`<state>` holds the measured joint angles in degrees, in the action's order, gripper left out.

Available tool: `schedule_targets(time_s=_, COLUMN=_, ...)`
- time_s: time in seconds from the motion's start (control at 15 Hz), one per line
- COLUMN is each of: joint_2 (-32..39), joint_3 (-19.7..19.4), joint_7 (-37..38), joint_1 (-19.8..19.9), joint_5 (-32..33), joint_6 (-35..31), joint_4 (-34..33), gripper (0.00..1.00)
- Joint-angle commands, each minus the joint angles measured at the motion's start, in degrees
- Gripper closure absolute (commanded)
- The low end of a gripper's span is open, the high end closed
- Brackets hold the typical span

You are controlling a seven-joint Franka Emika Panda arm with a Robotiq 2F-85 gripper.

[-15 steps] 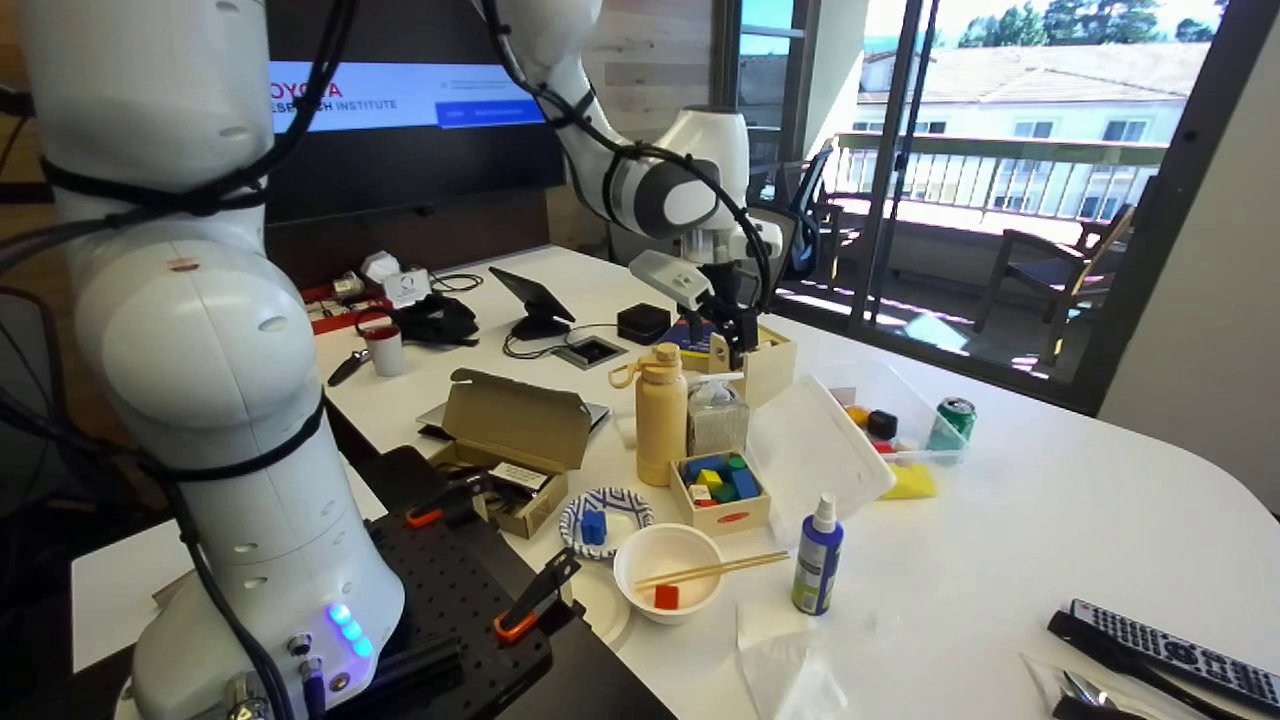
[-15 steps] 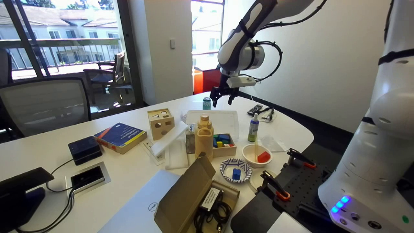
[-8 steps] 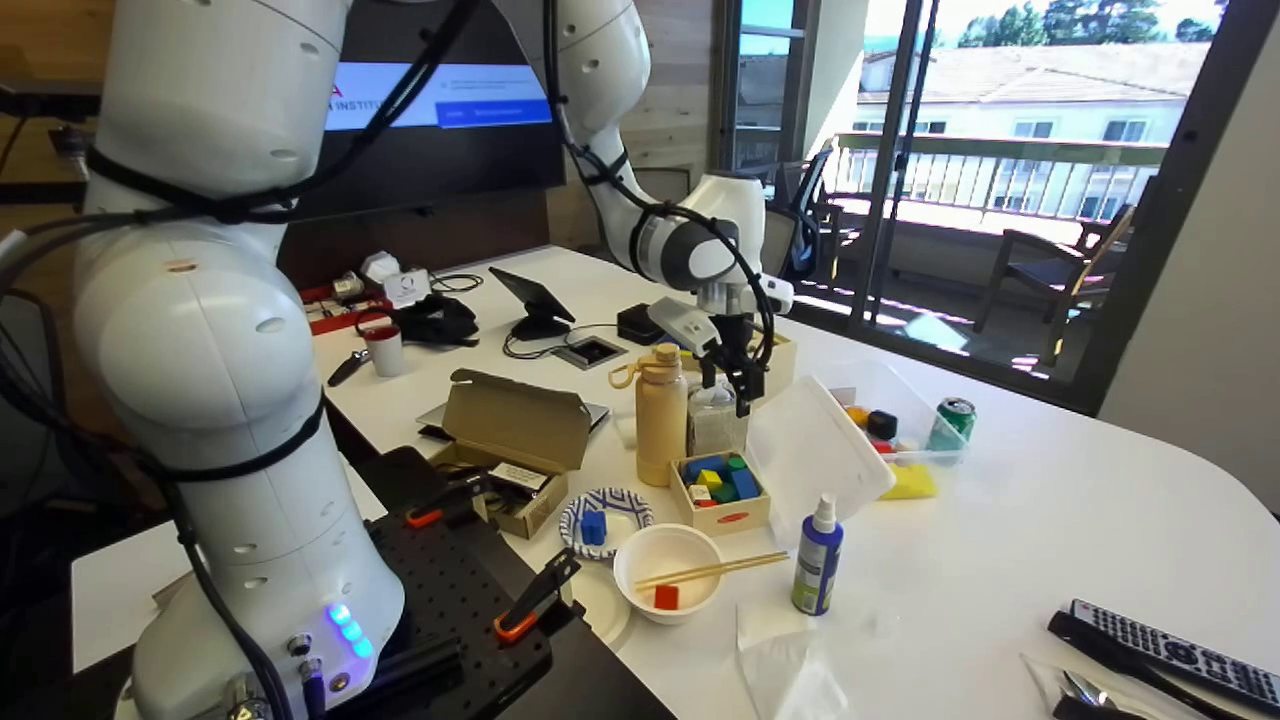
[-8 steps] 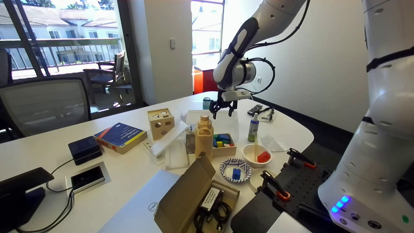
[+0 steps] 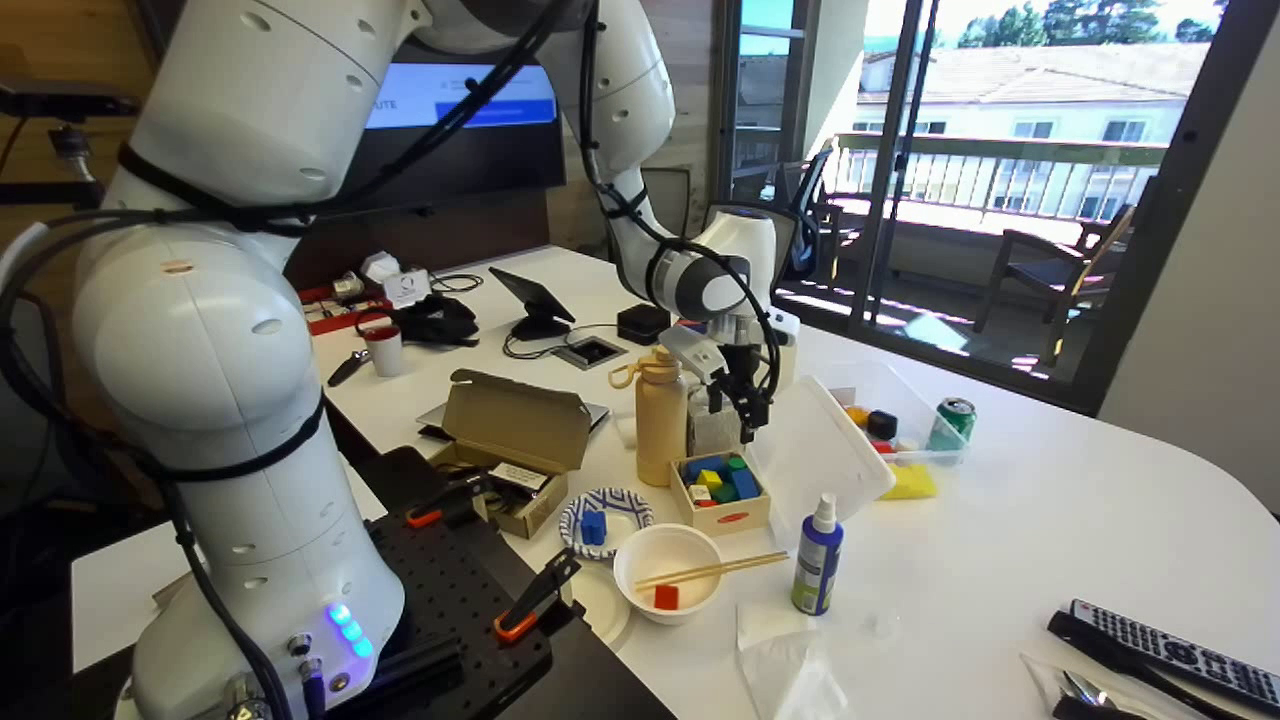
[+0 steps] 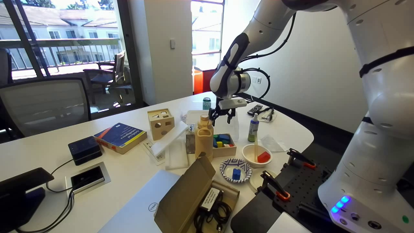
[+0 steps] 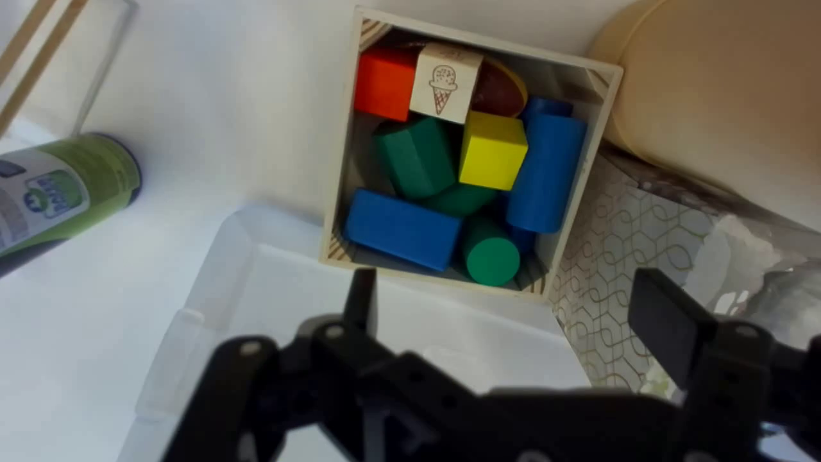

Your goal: Shift the green block to the white bowl

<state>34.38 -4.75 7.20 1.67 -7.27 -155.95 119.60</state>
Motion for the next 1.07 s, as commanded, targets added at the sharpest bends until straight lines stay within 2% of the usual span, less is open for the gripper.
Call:
schedule_targets(time_s=0.0, joint_2=3.55, joint_3=0.56, joint_7=1.45, joint_1=0.61, joint_5=-0.42, joint_6=0.62, joint_4=-4.22, gripper=0.00)
schedule_targets(time_s=0.33, joint_2=8.41, joint_3=1.04, joint_7=1.24, joint_1=1.07, joint_5=-0.93, joint_6=1.73, joint_4=-9.13, gripper=0.00)
schedule_targets(time_s=0.4, joint_2=9.24, joint_3=1.14, joint_7=1.24, joint_1=1.06, joint_5=-0.98, joint_6=1.87, joint_4=-10.01, gripper=0.05)
schedule_targets(time_s=0.47, joint_2=9.99, joint_3=1.19, joint_7=1.23, joint_1=1.07, joint_5=-1.01, joint_6=1.91, joint_4=-10.78, gripper=0.23)
schedule_targets(time_s=0.6, joint_2=11.14, joint_3=1.31, joint_7=1.27, joint_1=1.05, joint_5=-1.11, joint_6=1.97, joint_4=-11.99, gripper=0.24)
schedule_targets(time_s=0.8, joint_2=12.58, joint_3=1.39, joint_7=1.40, joint_1=0.99, joint_5=-1.20, joint_6=2.03, joint_4=-13.32, gripper=0.34)
schedule_targets(time_s=0.93, joint_2=13.40, joint_3=1.48, joint_7=1.38, joint_1=1.13, joint_5=-1.33, joint_6=2.02, joint_4=-13.91, gripper=0.28)
schedule_targets(time_s=1.0, joint_2=13.71, joint_3=1.46, joint_7=1.42, joint_1=1.13, joint_5=-1.38, joint_6=2.05, joint_4=-14.14, gripper=0.28)
